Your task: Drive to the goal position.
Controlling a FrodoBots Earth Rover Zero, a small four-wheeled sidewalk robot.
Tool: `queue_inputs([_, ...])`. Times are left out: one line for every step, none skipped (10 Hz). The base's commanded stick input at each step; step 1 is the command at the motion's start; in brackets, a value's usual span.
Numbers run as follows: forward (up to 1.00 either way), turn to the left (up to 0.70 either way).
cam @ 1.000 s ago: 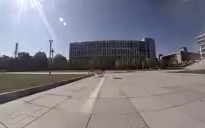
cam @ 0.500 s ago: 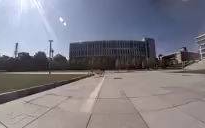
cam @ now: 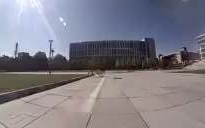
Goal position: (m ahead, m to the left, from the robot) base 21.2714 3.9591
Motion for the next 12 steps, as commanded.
queue_inputs([0.06,0.00])
queue_inputs([0.07,0.00])
queue_inputs([0.07,0.00])
queue_inputs([0.06,0.00])
queue_inputs([0.06,0.00])
queue_inputs([0.06,0.00])
queue_inputs([0.06,0.00])
queue_inputs([0.06,0.00])
queue_inputs([0.06,0.00])
queue_inputs([0.06,0.00])
queue_inputs([0.06,0.00])
queue_inputs([0.06,0.00])
